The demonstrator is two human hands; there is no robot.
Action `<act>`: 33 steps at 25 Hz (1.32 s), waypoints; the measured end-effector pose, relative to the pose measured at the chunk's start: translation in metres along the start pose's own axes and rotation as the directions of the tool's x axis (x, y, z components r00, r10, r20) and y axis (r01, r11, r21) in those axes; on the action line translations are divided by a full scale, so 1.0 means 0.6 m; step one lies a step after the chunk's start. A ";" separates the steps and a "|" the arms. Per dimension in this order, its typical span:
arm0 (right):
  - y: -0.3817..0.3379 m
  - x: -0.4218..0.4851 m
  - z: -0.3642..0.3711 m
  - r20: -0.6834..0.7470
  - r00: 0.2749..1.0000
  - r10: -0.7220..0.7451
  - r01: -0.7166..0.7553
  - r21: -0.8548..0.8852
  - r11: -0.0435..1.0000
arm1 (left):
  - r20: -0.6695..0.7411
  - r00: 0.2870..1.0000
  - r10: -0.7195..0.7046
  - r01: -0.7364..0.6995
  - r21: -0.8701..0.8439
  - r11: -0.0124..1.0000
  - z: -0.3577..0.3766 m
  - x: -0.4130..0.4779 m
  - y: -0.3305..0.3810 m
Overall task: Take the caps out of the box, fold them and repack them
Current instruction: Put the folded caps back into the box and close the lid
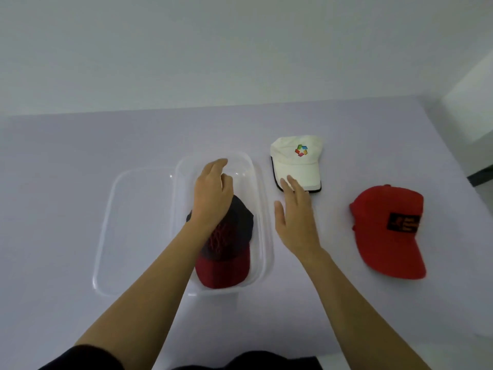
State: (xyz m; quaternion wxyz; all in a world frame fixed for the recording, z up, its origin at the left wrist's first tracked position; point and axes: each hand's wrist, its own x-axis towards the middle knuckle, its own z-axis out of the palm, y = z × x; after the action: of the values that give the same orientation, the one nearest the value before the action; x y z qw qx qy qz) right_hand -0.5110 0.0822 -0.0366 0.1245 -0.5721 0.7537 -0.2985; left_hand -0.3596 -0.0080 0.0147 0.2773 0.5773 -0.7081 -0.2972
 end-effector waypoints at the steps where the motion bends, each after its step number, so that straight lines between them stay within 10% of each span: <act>1: 0.025 -0.001 -0.020 -0.035 0.998 0.047 -0.047 0.000 0.999 | 0.022 0.998 0.066 -0.066 -0.029 0.997 0.019 -0.001 0.031; 8: 0.264 -0.035 -0.177 -0.290 0.867 0.406 -0.383 0.137 0.914 | 0.473 0.881 -0.004 0.077 -0.133 0.988 0.221 -0.049 0.175; 12: 0.381 -0.053 -0.249 -0.020 0.811 0.585 -0.569 0.212 0.795 | 0.627 0.774 -0.084 0.239 -0.166 0.957 0.327 -0.054 0.205; 17: 0.430 -0.076 -0.238 0.333 0.778 0.533 -0.616 0.240 0.750 | 0.790 0.606 -0.090 0.380 -0.188 0.906 0.404 -0.046 0.231; 25: 0.403 -0.090 -0.199 0.183 0.857 0.482 -0.513 0.205 0.834 | 0.891 0.438 -0.116 0.544 -0.160 0.824 0.410 -0.036 0.225; 33: 0.372 -0.091 -0.230 0.203 0.914 0.351 -0.397 0.271 0.877 | 0.883 0.465 -0.070 0.618 -0.266 0.740 0.375 -0.048 0.228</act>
State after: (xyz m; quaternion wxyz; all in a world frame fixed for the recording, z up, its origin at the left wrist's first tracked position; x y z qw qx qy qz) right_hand -0.7427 0.2131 -0.0679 0.3224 -0.4094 0.7834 -0.3388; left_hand -0.6092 0.0645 -0.0357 -0.0064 0.3955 -0.4910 -0.7762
